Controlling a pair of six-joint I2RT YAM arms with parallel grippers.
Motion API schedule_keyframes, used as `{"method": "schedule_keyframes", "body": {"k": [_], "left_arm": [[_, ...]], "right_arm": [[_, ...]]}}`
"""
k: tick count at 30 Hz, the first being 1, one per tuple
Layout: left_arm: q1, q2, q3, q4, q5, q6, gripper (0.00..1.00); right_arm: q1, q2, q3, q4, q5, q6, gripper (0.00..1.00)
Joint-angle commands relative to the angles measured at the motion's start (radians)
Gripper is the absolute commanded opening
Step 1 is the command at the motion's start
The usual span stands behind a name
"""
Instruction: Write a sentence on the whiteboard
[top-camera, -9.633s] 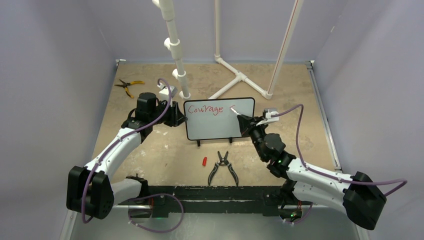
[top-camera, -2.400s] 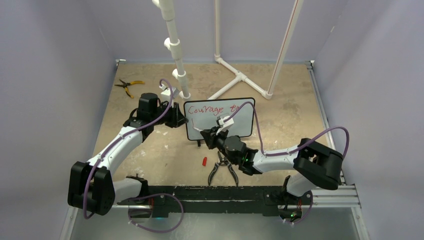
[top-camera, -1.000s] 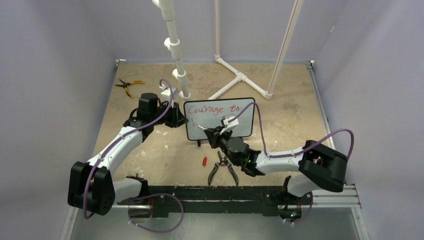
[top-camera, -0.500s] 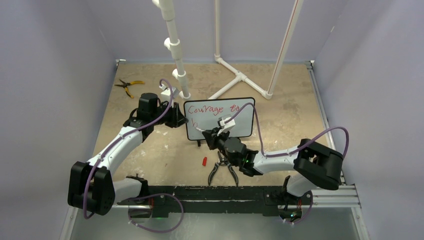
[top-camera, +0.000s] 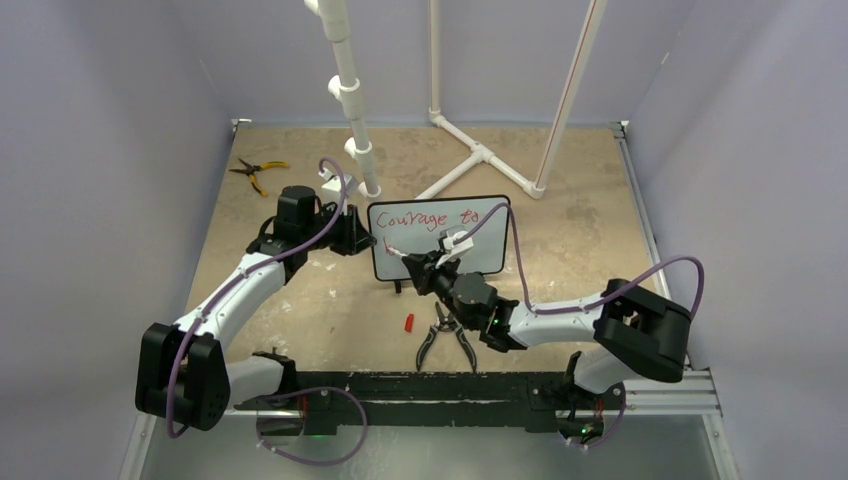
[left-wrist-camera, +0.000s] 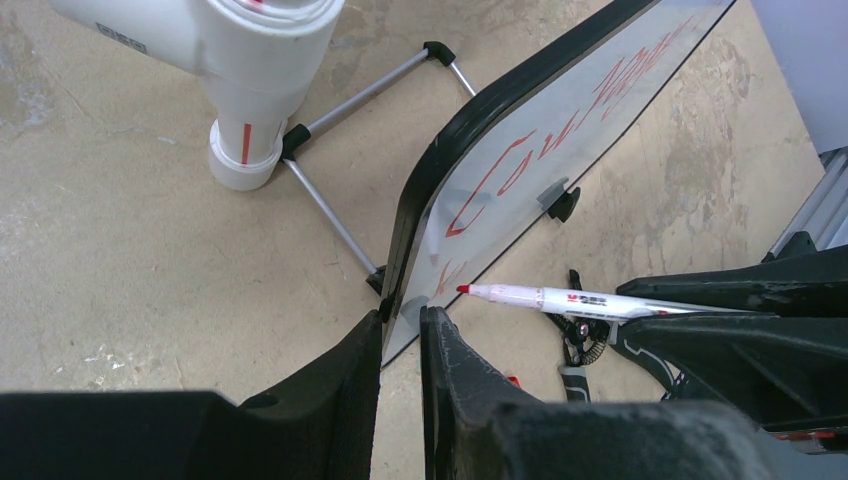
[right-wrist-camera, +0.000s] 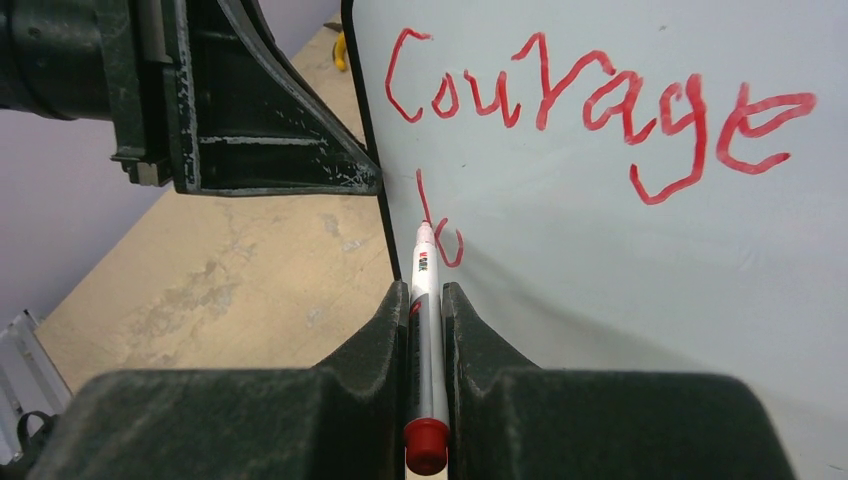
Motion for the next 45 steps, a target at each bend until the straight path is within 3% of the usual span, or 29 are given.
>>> {"method": "schedule_keyframes", "body": {"k": [1, 32, 45], "left_arm": [[0.008, -0.016, 0.006, 0.018, 0.008, 0.007, 0.19], [0.008, -0.013, 0.005, 0.019, 0.009, 0.007, 0.19], [0.008, -0.015, 0.004, 0.018, 0.007, 0.007, 0.19]], "right_arm": [[-0.004, -0.077, -0.028, 0.031, 0.025, 0.014, 0.0], [-0.005, -0.095, -0.056, -0.109, 0.158, 0.066, 0.0], [-0.006, -0.102, -0.013, -0.055, 0.155, -0.002, 0.0]]}}
